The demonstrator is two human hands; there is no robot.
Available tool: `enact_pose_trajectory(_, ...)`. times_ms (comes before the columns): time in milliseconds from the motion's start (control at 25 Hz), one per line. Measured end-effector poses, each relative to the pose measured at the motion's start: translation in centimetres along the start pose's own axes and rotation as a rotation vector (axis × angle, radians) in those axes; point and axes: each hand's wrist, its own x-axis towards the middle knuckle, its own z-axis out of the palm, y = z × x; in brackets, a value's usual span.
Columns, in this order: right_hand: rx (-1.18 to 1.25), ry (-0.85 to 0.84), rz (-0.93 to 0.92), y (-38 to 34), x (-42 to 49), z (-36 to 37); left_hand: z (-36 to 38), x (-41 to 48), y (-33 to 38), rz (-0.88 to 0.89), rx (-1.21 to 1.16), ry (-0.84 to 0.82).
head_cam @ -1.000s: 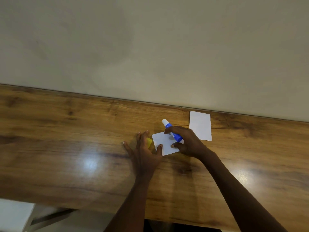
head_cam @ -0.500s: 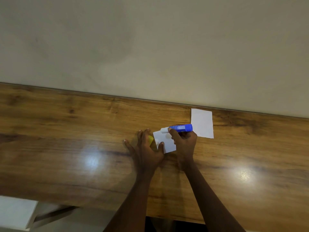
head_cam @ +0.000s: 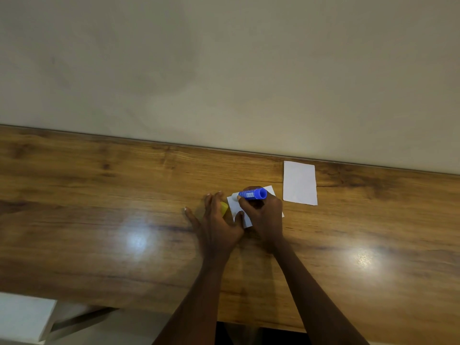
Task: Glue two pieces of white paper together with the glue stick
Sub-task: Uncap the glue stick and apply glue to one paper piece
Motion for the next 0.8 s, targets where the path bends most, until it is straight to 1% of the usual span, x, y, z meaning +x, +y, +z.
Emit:
enact_pose_trajectory(80,-0.03,0.039,-0.017,0.5,0.3,-1.0,0.1,0.0,0.1,-0.004,0.014,0.004)
enact_pose_trajectory(280,-0.085,0.206,-0.011,1.7,1.3,-3.3,0.2,0.0,0.0,-0.031,0.021,0.002)
enact_pose_trajectory(440,-0.081,0.272,-0.036,2.4,1.2,-4.1,0.2,0.0,0.1,-0.028,0.011,0.01)
enact_pose_trajectory(600,-0.067,0.29,-0.055,2.5,1.2,-4.5,0.1,0.0,0.2,-0.022,0.007,0.015)
enact_pose_trajectory(720,-0.099,0.366,-0.072,2.2,0.6,-4.3,0.1,-0.1,0.2,-0.025,0.002,0.01)
enact_pose_trajectory(800,-0.052,0.41,-0.028,1.9,-0.6,-3.3,0.1,0.0,0.2,-0.024,0.005,0.008)
